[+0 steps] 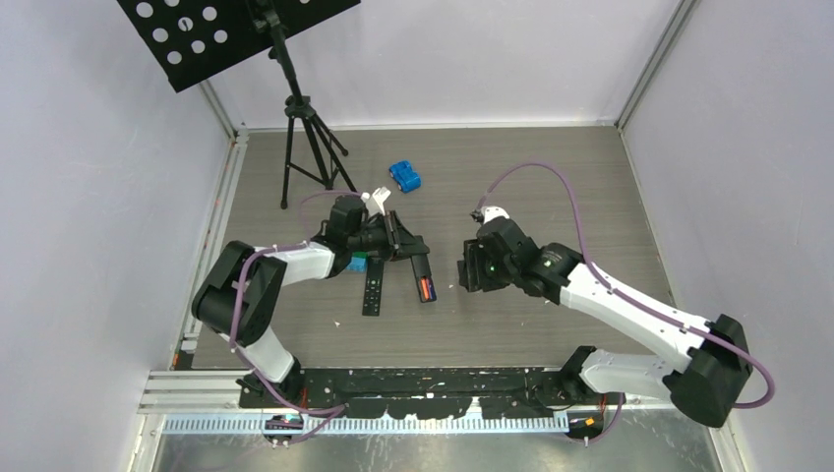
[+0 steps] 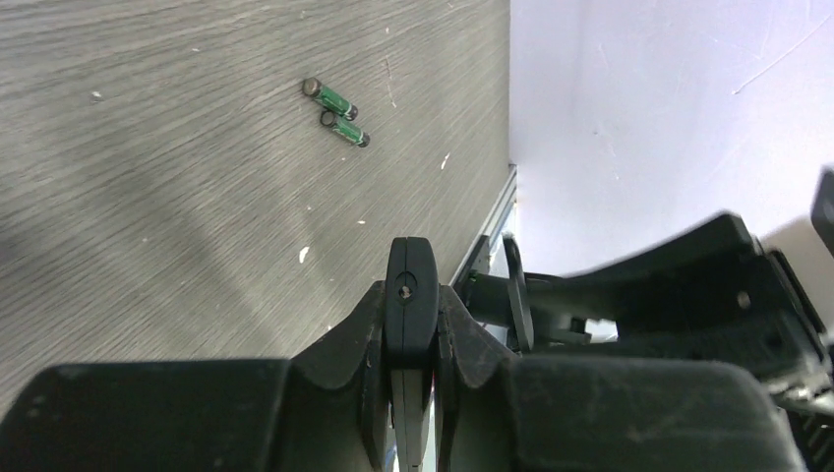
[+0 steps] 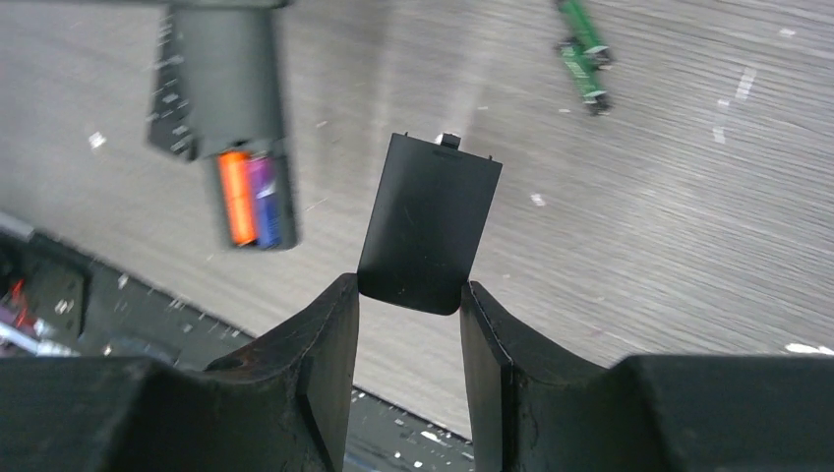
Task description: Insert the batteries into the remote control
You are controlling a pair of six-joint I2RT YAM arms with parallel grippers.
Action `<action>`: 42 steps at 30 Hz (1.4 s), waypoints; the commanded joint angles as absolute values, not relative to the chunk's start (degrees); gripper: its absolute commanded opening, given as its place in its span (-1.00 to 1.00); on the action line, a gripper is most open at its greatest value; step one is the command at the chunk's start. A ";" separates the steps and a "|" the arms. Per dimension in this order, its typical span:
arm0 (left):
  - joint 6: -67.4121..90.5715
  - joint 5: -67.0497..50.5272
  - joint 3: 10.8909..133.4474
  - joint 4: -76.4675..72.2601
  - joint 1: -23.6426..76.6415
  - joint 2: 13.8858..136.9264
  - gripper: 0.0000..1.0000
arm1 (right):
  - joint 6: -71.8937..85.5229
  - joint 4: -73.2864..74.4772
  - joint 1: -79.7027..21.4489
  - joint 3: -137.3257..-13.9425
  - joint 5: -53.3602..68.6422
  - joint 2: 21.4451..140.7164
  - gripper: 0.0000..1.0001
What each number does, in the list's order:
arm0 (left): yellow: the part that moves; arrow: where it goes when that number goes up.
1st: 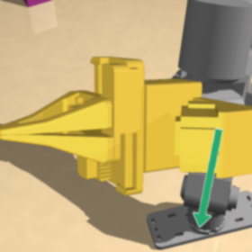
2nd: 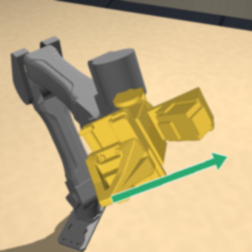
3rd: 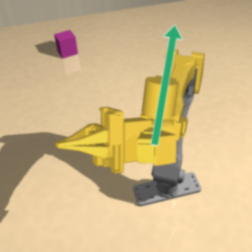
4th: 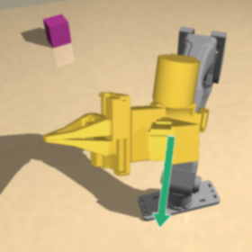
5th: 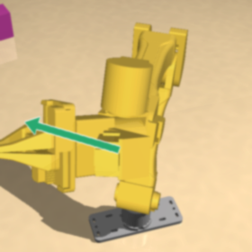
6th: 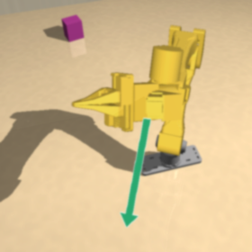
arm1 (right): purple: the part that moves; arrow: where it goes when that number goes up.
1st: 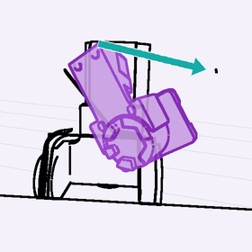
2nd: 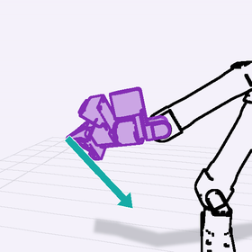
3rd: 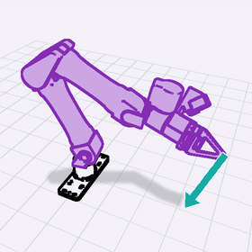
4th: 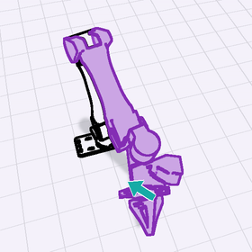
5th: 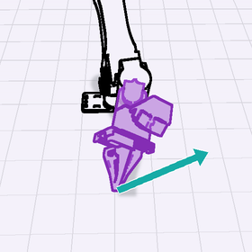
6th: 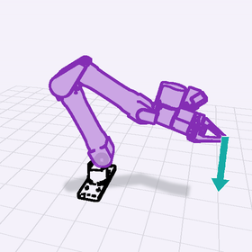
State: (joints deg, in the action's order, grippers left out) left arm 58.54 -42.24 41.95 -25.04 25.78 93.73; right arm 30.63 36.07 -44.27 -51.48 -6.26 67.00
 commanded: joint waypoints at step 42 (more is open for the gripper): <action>44.93 -11.73 48.43 1.51 20.53 79.33 -1.00 | 35.50 17.91 -61.48 -59.80 -13.75 87.15 0.43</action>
State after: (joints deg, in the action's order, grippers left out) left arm 52.21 -24.62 46.02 -10.15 23.38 88.18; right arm 32.93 22.33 -60.20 -53.82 -9.93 82.04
